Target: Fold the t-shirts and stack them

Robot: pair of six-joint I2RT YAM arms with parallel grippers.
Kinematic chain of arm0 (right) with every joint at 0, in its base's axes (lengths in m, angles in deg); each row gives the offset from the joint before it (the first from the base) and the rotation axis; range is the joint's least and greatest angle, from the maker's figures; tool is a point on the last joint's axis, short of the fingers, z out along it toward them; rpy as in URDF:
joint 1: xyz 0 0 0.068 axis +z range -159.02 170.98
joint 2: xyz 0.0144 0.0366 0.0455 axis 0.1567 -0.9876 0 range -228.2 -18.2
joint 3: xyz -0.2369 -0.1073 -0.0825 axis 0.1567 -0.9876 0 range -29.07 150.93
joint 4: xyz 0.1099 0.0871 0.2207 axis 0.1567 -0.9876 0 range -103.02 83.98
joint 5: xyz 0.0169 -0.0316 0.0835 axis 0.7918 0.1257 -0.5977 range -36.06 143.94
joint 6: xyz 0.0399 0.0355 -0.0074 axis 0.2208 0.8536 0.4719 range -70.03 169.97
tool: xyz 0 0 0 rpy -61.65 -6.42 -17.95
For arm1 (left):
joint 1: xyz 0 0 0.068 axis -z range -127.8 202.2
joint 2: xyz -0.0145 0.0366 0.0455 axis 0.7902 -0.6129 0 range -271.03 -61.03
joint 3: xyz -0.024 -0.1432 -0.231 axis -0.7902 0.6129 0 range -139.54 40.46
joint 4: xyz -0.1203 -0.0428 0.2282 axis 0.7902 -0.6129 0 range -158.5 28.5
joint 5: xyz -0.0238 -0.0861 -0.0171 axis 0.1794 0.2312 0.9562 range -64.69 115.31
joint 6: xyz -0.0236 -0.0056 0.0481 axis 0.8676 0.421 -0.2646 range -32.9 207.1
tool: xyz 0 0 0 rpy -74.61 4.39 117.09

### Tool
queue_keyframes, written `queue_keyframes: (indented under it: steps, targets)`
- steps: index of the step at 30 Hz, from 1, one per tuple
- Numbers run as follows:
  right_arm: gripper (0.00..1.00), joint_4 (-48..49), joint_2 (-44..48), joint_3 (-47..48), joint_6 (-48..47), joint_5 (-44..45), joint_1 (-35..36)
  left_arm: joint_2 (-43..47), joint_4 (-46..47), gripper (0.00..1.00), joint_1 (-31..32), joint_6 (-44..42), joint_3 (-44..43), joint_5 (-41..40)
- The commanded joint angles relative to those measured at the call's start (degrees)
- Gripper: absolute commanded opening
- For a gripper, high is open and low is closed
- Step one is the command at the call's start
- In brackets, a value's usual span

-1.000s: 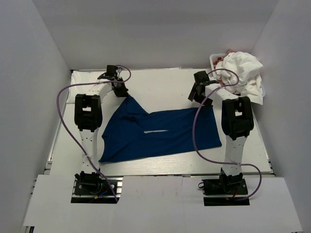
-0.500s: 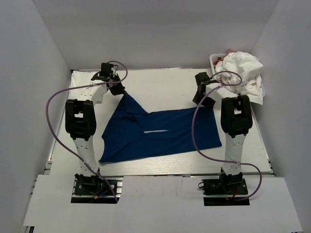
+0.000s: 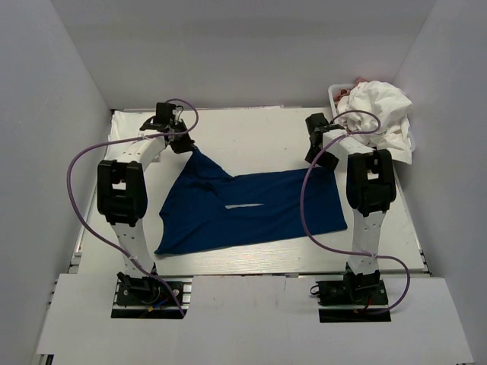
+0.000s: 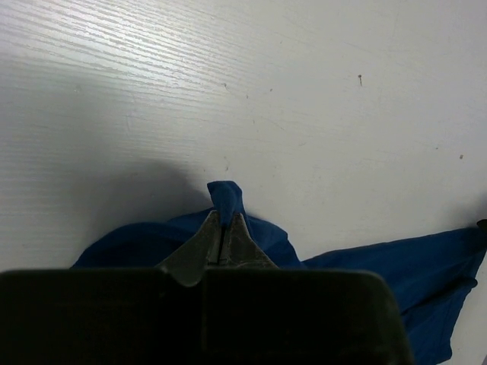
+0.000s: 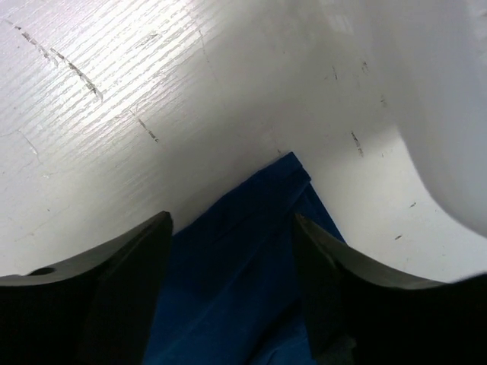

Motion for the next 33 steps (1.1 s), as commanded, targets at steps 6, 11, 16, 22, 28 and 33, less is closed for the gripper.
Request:
queue_keyframes:
  steps: [6,11,16,22,28,33]
  targets:
    - [0.20,1.21,-0.24,1.68,0.45,-0.03,-0.45,6.21,-0.53,0.00,-0.15,0.04,0.92,0.19]
    - [0.00,3.15,3.80,-0.95,-0.96,0.32,-0.18,11.40,-1.58,0.00,-0.15,1.35,6.09,0.72]
    - [0.00,10.08,10.04,-7.70,-4.39,-2.23,0.35,22.62,-3.69,0.00,-0.15,4.17,15.75,-0.68]
    - [0.00,14.83,18.38,-16.50,-5.44,-3.28,-0.01,35.30,-8.44,0.00,-0.15,8.03,25.78,-2.96]
    - [0.00,17.39,24.36,-24.31,-5.88,-4.78,-0.09,48.47,-15.91,0.00,-0.15,10.15,36.23,-3.50]
    - [0.00,19.14,27.97,-28.81,-5.97,-5.30,-0.36,56.22,-19.34,0.00,-0.15,13.04,45.72,-1.66]
